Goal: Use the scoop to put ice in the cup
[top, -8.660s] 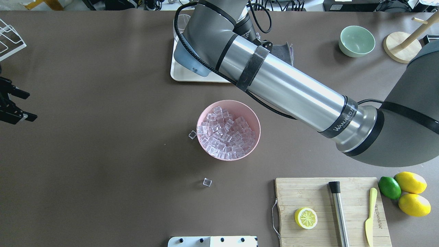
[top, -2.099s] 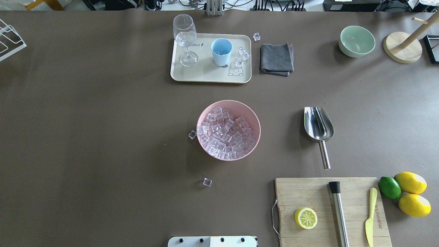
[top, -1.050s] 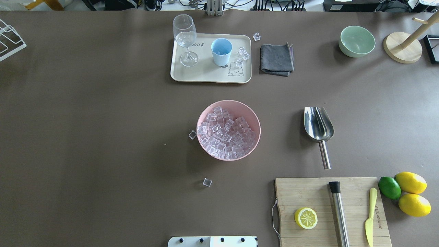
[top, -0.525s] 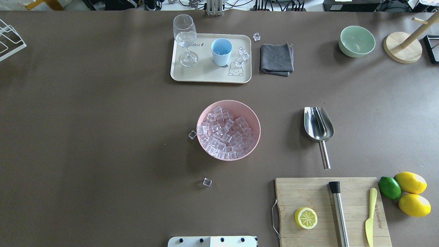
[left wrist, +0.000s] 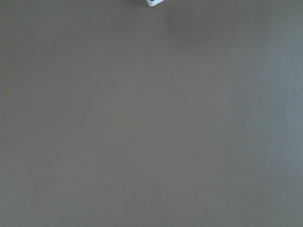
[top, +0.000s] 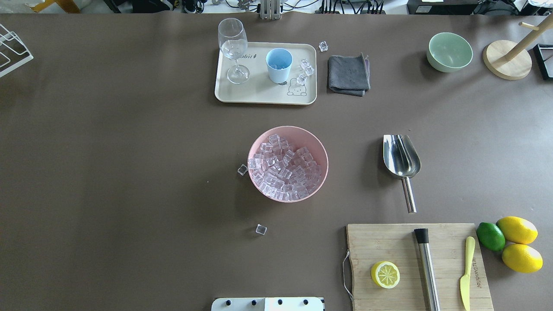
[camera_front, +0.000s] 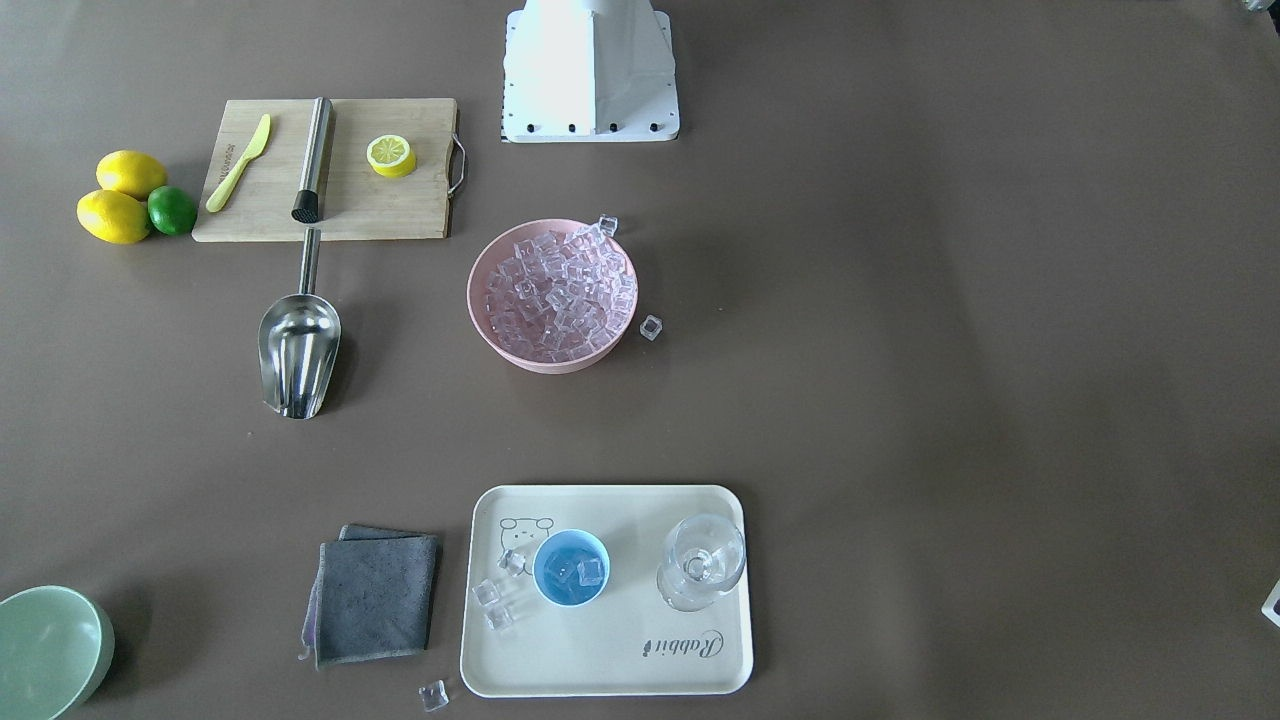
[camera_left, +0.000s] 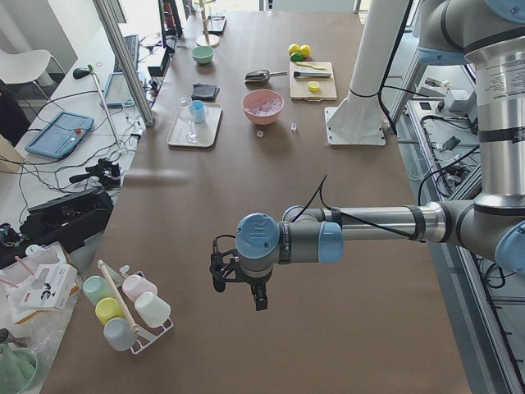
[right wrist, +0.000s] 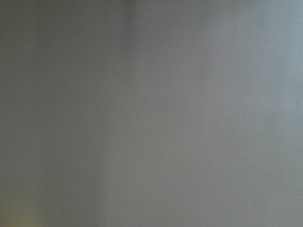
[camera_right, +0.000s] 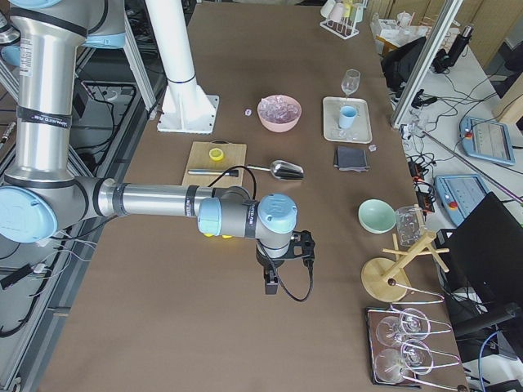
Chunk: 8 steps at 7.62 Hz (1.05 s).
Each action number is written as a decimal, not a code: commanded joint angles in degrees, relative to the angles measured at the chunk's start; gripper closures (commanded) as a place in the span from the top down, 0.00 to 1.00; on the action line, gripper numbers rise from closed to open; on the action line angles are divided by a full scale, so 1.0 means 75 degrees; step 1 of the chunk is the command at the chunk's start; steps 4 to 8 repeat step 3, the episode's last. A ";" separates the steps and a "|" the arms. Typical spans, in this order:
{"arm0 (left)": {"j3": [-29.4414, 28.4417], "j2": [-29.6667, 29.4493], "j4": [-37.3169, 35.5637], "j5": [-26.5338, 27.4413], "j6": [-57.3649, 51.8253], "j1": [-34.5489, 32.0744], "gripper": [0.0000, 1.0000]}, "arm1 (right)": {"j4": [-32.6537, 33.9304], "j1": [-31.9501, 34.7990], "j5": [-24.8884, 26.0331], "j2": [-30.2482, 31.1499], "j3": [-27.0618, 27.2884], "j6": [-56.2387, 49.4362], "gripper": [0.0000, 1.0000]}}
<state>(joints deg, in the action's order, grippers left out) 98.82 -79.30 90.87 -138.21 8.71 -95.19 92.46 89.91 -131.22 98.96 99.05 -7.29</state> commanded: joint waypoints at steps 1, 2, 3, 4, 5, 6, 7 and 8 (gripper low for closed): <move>-0.0039 -0.0020 0.0001 0.0007 -0.0002 0.0001 0.98 | 0.0000 0.0023 0.0012 0.0012 0.0000 0.0000 1.00; -0.0016 -0.0020 -0.0011 0.0007 0.0010 -0.0011 0.98 | 0.0000 0.0023 0.0012 0.0012 0.0000 0.0000 1.00; -0.0004 -0.0020 0.0001 0.0007 0.0010 -0.0011 0.98 | 0.0000 0.0023 0.0012 0.0000 -0.0035 0.0000 1.00; -0.0004 -0.0020 0.0001 0.0007 0.0010 -0.0011 0.98 | 0.0000 0.0023 0.0012 0.0000 -0.0035 0.0000 1.00; -0.0004 -0.0020 0.0001 0.0007 0.0010 -0.0011 0.98 | 0.0000 0.0023 0.0012 0.0000 -0.0035 0.0000 1.00; -0.0004 -0.0020 0.0001 0.0007 0.0010 -0.0011 0.98 | 0.0000 0.0023 0.0012 0.0000 -0.0035 0.0000 1.00; -0.0004 -0.0020 0.0001 0.0007 0.0010 -0.0011 0.98 | 0.0000 0.0023 0.0012 0.0000 -0.0035 0.0000 1.00; -0.0004 -0.0020 0.0001 0.0007 0.0010 -0.0011 0.98 | 0.0000 0.0023 0.0012 0.0000 -0.0035 0.0000 1.00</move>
